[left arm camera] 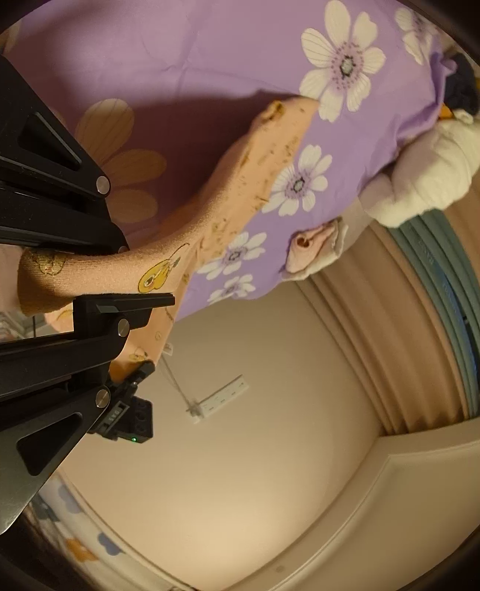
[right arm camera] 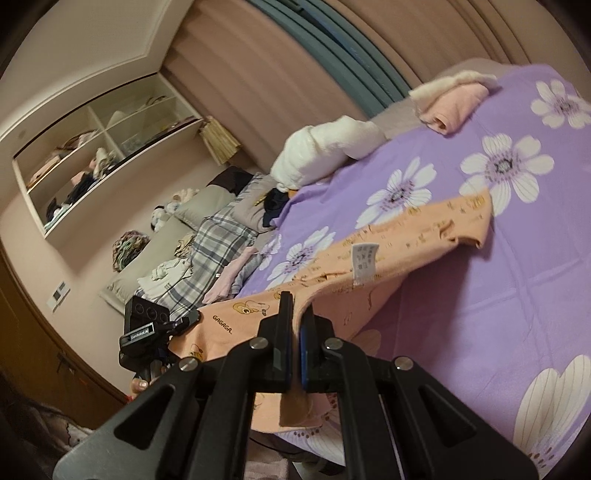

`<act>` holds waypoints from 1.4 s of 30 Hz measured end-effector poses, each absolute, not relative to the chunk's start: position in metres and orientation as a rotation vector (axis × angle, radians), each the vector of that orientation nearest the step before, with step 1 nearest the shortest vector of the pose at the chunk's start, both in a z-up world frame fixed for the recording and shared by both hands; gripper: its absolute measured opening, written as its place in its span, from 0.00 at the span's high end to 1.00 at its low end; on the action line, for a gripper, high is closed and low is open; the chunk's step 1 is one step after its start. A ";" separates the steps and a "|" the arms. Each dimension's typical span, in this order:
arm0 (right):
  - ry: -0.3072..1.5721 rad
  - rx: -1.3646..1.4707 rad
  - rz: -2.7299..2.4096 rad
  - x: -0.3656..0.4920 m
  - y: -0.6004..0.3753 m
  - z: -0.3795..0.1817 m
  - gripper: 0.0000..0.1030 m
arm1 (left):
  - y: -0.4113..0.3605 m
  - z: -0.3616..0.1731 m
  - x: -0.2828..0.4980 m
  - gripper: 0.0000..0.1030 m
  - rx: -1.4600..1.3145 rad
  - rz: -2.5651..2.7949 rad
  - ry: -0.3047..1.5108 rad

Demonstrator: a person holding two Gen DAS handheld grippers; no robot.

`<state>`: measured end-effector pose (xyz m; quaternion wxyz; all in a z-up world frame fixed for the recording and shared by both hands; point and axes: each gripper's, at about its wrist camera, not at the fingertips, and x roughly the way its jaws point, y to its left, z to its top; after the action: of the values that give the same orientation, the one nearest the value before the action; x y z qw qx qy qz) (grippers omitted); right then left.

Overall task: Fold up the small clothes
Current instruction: 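Grasp the garment hem with the left gripper while the right gripper grasps the hem too, then lift the hem with both grippers and fold it over the garment body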

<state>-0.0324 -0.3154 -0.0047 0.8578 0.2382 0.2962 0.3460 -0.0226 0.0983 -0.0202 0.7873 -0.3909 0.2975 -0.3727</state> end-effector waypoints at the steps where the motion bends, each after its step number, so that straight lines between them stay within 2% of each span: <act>1: 0.615 0.490 0.732 -0.035 -0.315 -0.002 0.96 | 0.098 -0.017 -0.025 1.00 -0.834 -0.807 0.637; 8: 0.590 0.432 0.739 -0.049 -0.315 0.009 0.96 | 0.100 -0.013 -0.030 1.00 -0.806 -0.799 0.668; 17: 0.652 0.555 0.707 -0.015 -0.328 -0.010 0.96 | 0.102 -0.032 0.015 1.00 -0.872 -0.752 0.759; 24: 0.774 0.700 0.582 0.058 -0.337 -0.032 0.95 | 0.114 -0.062 0.090 1.00 -0.972 -0.653 0.866; 31: 0.898 0.833 0.435 0.141 -0.350 -0.077 0.95 | 0.120 -0.102 0.163 1.00 -1.042 -0.552 0.960; 42: 1.073 1.069 0.226 0.228 -0.370 -0.139 0.92 | 0.127 -0.152 0.239 1.00 -1.177 -0.393 1.129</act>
<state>0.2275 -0.3705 -0.1389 0.7207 0.4839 0.4858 0.1024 0.2388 0.1265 -0.1523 0.6685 -0.5218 0.5005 -0.1741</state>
